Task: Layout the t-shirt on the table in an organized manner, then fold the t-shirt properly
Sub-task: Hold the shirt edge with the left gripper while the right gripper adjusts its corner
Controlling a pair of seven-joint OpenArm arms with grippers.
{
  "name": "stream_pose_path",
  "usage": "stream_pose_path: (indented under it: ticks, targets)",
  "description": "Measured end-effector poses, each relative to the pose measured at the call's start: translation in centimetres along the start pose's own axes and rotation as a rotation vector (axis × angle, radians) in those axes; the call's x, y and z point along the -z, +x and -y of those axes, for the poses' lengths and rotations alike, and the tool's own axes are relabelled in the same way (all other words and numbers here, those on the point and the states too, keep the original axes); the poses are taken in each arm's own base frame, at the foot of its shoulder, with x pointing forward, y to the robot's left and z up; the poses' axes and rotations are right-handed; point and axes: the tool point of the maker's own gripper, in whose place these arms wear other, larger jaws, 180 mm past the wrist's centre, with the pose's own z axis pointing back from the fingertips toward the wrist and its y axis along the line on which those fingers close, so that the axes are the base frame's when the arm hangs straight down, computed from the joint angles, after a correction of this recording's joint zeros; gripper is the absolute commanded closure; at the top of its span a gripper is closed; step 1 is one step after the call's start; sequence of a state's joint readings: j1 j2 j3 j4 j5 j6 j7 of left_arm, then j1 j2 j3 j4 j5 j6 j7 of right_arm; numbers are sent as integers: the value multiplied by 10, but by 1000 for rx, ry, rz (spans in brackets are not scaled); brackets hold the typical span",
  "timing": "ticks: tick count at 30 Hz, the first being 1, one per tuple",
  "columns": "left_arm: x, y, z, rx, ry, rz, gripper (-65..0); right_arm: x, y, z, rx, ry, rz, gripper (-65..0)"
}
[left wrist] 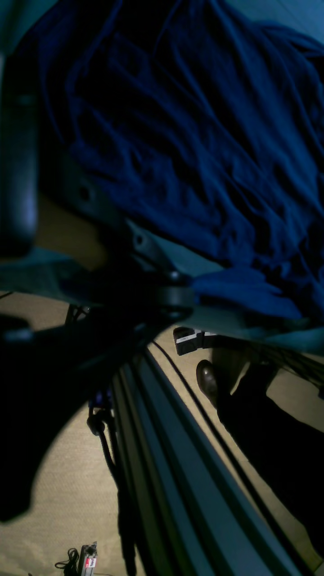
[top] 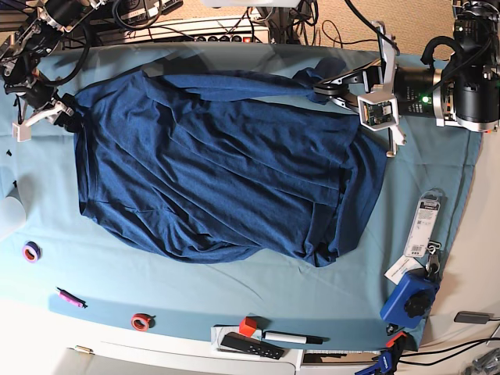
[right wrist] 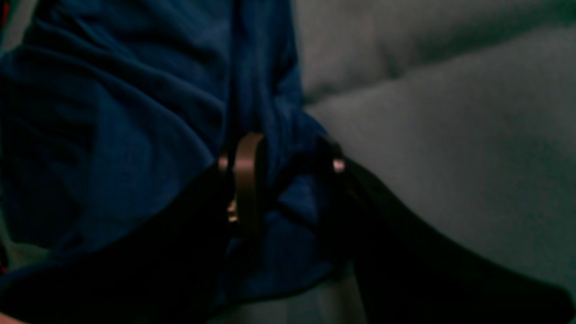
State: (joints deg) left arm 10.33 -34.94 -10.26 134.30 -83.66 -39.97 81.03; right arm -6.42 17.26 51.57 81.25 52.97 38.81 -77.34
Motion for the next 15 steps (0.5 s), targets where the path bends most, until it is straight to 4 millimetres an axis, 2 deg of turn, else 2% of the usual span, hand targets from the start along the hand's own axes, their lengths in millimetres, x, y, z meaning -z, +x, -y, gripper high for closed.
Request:
stream_pose_path:
  ticks: [7,10,12,15]
  targets:
    - [0,0,0,0,0,0,0,-4,-14,4,-6,-10,-34,-191]
    - [0,0,0,0,0,0,0,-5,-13,4,-5,-9,-22,-191]
    - [0,0,0,0,0,0,0,-6,-9,3,-17,-14,-8,-191]
    - [0,0,0,0,0,0,0,-12,11,-4,-67,-20,64,-191]
